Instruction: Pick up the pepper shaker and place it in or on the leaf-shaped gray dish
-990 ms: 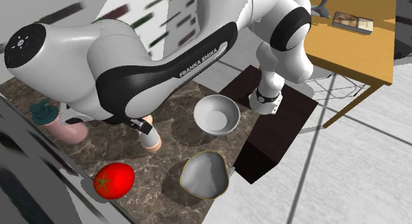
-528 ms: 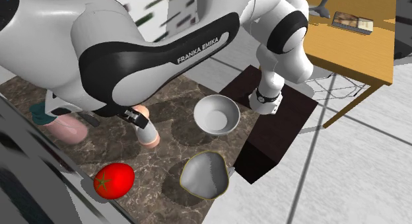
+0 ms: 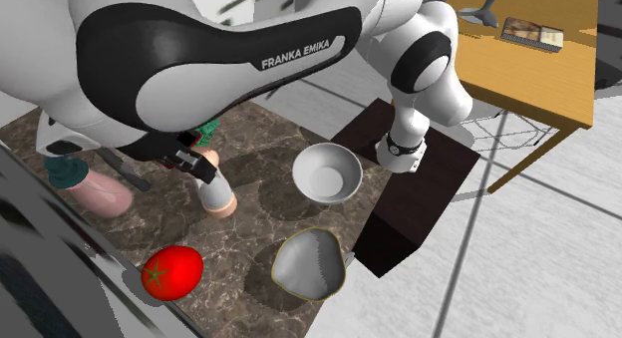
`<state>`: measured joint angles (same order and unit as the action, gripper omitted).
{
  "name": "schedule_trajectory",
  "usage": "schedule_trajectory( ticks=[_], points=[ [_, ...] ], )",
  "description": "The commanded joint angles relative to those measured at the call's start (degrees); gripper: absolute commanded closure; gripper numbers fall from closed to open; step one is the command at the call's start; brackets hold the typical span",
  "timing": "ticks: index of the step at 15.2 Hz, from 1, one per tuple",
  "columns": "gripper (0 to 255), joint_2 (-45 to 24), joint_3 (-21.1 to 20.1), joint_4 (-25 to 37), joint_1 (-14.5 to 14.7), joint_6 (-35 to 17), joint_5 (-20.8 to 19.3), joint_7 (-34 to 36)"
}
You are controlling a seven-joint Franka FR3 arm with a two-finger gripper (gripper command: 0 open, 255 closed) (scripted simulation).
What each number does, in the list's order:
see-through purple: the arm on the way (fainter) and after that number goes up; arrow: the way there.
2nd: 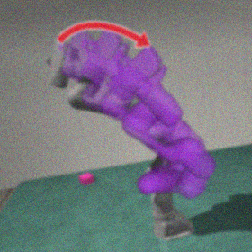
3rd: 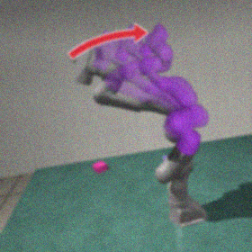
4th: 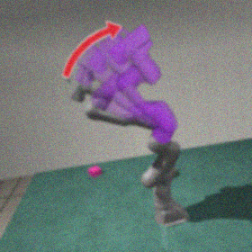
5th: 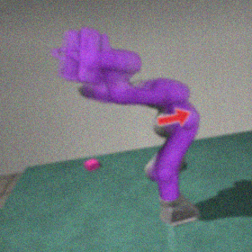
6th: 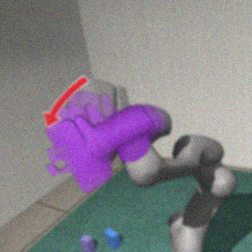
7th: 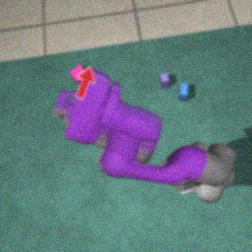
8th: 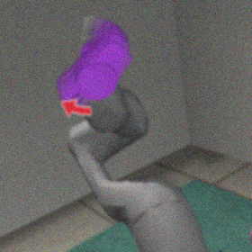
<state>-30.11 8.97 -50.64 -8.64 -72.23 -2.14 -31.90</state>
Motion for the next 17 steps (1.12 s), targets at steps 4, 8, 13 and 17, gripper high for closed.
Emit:
schedule_trajectory(
  ticks=[4, 8, 13, 17],
  points=[
    [255, 0.55, -0.41, 2.73, 1.62, 3.49, -0.04, 1.81],
    [255, 5.23, -1.43, -2.29, 5.61, 3.54, -0.4, 6.38],
    [255, 8.58, -3.16, -4.39, 10.15, 5.23, -0.5, 12.34],
    [255, 9.56, -4.62, -3.41, 13.7, 7.5, -0.3, 17.25]
  ],
)
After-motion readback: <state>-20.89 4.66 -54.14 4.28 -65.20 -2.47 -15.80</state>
